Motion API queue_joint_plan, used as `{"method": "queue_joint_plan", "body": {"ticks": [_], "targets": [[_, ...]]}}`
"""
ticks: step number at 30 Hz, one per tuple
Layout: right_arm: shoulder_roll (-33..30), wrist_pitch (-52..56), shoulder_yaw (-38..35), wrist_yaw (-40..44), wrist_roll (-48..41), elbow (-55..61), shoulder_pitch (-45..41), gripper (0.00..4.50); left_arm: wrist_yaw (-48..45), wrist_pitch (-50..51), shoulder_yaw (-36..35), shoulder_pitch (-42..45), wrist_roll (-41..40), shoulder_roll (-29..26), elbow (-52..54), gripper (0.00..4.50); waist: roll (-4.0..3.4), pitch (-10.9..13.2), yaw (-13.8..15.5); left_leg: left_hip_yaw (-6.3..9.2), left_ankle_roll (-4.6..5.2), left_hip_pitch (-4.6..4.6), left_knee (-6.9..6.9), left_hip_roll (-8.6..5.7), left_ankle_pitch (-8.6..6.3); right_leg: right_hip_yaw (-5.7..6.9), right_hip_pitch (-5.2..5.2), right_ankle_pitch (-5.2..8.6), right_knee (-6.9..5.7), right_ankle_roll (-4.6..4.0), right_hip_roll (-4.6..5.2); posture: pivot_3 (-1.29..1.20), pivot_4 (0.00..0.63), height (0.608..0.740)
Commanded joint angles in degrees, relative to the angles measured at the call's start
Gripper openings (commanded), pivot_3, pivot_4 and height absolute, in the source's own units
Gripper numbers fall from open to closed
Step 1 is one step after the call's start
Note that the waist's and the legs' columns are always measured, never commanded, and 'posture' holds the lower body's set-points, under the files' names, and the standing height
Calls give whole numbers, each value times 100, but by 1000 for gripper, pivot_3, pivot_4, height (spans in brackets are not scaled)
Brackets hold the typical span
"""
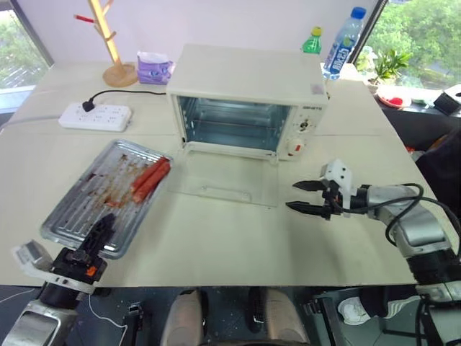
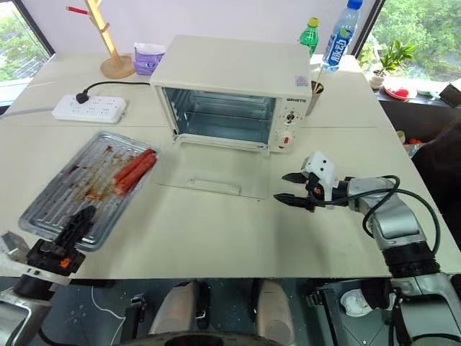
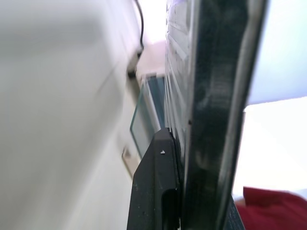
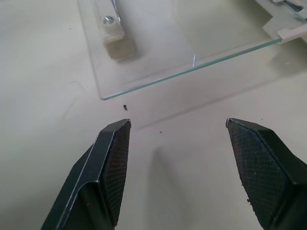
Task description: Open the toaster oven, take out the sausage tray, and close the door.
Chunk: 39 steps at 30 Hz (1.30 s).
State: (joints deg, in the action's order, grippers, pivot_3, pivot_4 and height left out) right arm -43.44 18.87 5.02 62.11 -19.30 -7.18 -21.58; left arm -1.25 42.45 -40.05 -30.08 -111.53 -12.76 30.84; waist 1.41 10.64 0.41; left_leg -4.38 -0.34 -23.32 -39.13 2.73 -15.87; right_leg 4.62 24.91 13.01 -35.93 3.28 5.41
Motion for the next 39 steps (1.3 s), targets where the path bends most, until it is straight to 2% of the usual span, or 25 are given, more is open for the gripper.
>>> {"method": "queue_joint_plan", "body": {"ticks": [1,10,17,20,25,33,36,37,39], "targets": [[214,-376,98,1,288,-423,-278,3233,-288,-399,-505,-382,-147,186,283,0,1,-1,-59,-4,9,0,-1,0,-5,-2,0,0,7,0,0,0,150,722],[819,-280,161,14,363,-577,-668,3233,-449,-344,-609,-502,-147,-71,14,0,2,-1,-87,0,18,-4,-3,1,-10,2,-1,0,9,1,-10,0,150,722],[975,1338,-817,-487,-835,318,-1457,3233,-247,-167,-418,-175,-147,-463,-188,0,-6,5,-98,2,17,-7,-3,6,-10,1,10,-1,2,0,-8,0,150,722],[739,1483,-826,-362,-892,910,-1073,3233,-155,-44,-310,24,-147,-645,-281,0,2,-1,-71,4,17,-8,3,8,-11,2,10,0,3,1,-8,0,150,722],[278,1545,-824,40,-1110,1930,-121,3233,-296,540,20,56,-147,-1443,-783,0,-2,1,33,1,19,-8,10,8,-13,8,9,1,7,0,-6,0,150,722],[-404,1923,-1242,347,-1649,2642,533,3233,-909,1464,494,682,-147,-2563,-1624,0,-17,8,34,-2,16,-6,2,11,-14,7,14,0,5,2,5,0,150,722],[-720,2258,-1537,472,-1980,2816,831,4034,-1093,1799,944,1223,-68,-2945,-1943,0,-18,9,52,-4,16,-11,11,9,-13,7,20,0,7,1,6,0,150,722],[-835,2372,-1685,525,-2118,2947,1027,4444,-1146,1913,1176,1478,-8,-3059,-2038,0,-21,10,82,-4,16,-13,11,8,-13,7,20,0,7,1,7,0,150,722],[-966,2453,-1887,484,-2239,3192,1349,4444,-1303,2073,1483,1868,78,-3182,-2197,0,-22,11,111,-5,17,-14,10,4,-13,7,20,0,7,1,9,0,150,722]]}}
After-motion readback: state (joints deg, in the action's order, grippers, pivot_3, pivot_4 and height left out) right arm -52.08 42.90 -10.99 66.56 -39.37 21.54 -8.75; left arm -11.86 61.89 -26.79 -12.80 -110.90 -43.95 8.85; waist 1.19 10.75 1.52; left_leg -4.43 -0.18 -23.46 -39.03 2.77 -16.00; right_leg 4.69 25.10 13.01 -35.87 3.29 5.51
